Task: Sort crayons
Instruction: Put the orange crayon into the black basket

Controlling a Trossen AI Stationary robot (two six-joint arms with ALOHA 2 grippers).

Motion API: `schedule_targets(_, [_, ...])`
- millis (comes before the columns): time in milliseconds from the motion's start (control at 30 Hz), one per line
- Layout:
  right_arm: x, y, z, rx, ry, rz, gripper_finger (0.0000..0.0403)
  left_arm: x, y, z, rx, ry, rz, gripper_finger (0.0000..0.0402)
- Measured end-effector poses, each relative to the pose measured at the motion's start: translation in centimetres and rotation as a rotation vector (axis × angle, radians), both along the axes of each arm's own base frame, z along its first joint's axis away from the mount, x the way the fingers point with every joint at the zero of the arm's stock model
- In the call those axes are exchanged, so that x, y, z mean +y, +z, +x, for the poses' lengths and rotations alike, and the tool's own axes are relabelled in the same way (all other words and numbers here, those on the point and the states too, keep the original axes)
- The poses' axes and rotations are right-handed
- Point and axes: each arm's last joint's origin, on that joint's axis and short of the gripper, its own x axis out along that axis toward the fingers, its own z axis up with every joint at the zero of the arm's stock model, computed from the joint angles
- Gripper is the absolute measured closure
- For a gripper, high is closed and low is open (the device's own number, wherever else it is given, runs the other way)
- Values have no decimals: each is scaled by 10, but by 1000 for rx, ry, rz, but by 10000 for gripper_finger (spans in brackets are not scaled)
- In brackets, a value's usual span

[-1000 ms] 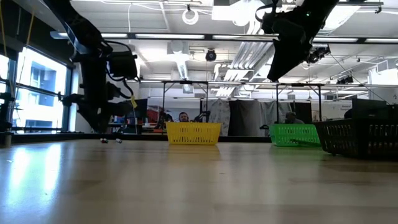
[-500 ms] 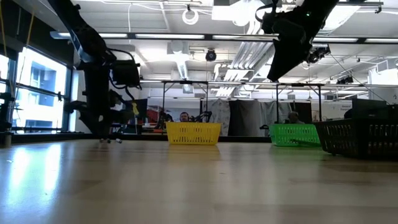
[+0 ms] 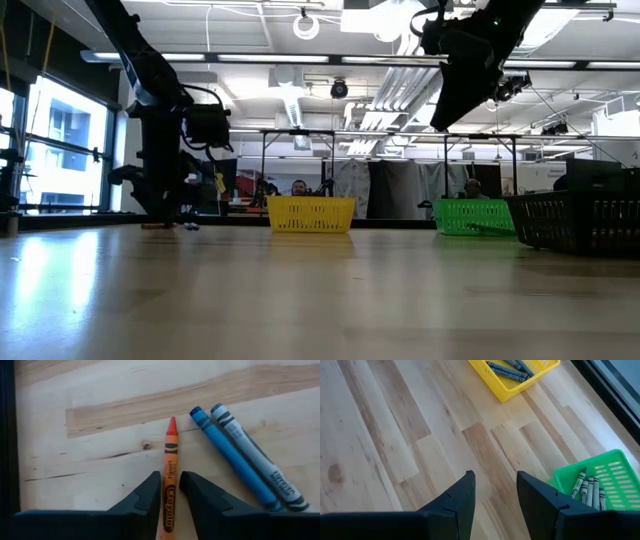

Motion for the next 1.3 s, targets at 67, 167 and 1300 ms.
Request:
schedule_targets(67, [0, 0, 0, 1, 5, 8, 263, -1, 0, -1, 16, -9, -11, 333])
schedule_targets(167, [1, -1, 0, 0, 22, 48, 263, -2, -1, -3, 50, -38, -37, 367])
schedule_targets(1300, [-47, 16, 25, -303, 219, 59, 263, -66, 124, 42, -747, -715, 310, 401])
